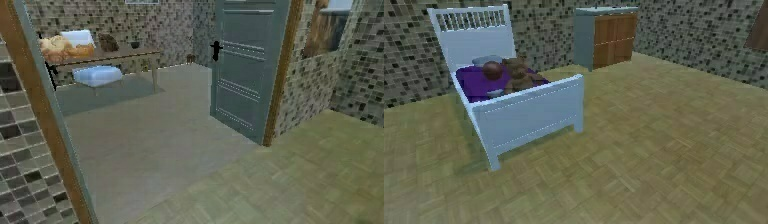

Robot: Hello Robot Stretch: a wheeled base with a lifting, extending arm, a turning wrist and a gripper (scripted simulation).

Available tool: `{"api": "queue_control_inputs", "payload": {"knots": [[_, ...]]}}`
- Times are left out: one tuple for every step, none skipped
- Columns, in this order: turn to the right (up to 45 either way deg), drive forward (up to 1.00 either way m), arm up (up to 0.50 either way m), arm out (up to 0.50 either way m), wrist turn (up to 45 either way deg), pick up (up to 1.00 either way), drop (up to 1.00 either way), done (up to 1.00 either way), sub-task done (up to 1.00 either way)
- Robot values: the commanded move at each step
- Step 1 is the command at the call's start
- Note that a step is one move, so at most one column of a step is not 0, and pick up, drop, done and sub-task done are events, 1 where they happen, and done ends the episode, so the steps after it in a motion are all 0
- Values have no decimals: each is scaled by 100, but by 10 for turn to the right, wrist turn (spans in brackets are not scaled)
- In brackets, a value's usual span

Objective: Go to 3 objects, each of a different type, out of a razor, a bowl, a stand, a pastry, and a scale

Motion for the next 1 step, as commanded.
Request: {"api": "queue_control_inputs", "payload": {"knots": [[30, 0, 0, 0, 0, 0, 0, 0, 0]]}}
